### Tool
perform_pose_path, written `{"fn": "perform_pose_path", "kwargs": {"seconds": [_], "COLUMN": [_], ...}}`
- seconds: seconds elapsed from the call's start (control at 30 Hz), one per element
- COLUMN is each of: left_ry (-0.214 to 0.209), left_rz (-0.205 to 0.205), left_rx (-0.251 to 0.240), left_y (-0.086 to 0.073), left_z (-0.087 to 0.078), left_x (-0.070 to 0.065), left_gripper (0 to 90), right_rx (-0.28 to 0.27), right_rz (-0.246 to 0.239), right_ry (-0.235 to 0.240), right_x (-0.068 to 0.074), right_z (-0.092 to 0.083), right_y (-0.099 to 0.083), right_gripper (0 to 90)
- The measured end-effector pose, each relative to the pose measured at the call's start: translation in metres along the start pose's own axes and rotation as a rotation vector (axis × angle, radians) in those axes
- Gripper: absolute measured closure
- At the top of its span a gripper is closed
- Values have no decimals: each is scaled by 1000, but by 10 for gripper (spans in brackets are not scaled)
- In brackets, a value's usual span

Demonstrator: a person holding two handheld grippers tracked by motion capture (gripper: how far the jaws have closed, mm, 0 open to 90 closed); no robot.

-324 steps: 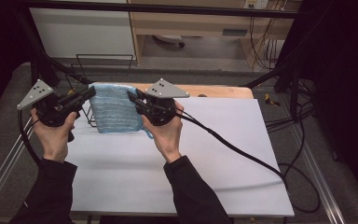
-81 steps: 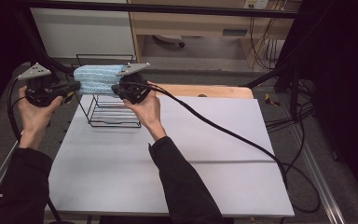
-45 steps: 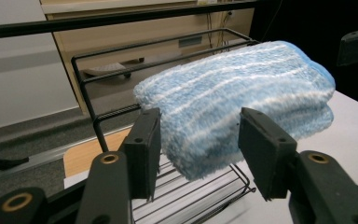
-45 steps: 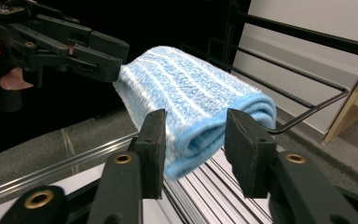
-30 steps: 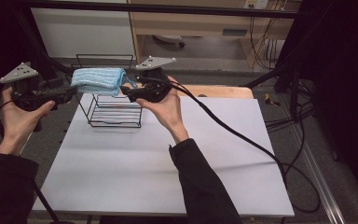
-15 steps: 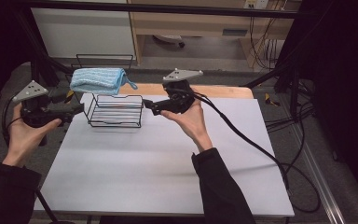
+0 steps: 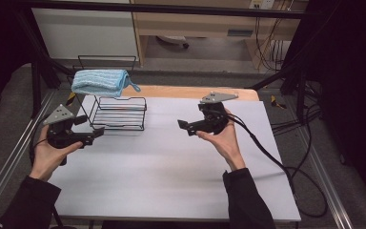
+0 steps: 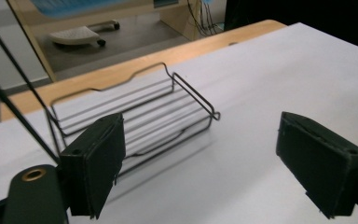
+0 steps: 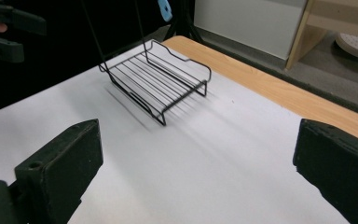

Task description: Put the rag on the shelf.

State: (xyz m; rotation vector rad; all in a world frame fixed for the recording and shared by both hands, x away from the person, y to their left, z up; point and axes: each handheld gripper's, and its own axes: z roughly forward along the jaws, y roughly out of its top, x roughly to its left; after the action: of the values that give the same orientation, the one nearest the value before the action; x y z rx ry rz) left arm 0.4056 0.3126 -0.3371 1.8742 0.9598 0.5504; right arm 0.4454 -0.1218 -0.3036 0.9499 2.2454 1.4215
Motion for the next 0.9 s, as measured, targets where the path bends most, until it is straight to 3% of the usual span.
{"fn": "perform_pose_path", "kwargs": {"seconds": [0.17, 0.23, 0.4, 0.9], "left_ry": [-16, -24, -40, -61], "left_rz": [-10, -18, -29, -13], "left_rx": [40, 51, 81, 160], "left_y": [-20, -27, -45, -84], "left_z": [15, 20, 30, 42], "left_x": [-8, -11, -18, -34], "left_gripper": [149, 147, 140, 67], "right_rx": [20, 28, 43, 98], "right_rz": [45, 26, 58, 123], "right_ry": [-12, -9, -8, -23], "right_x": [-13, -18, -29, -54], "right_z": [-15, -21, -33, -59], "right_y": [-28, -40, -70, -153], "right_gripper": [7, 6, 6, 6]}}
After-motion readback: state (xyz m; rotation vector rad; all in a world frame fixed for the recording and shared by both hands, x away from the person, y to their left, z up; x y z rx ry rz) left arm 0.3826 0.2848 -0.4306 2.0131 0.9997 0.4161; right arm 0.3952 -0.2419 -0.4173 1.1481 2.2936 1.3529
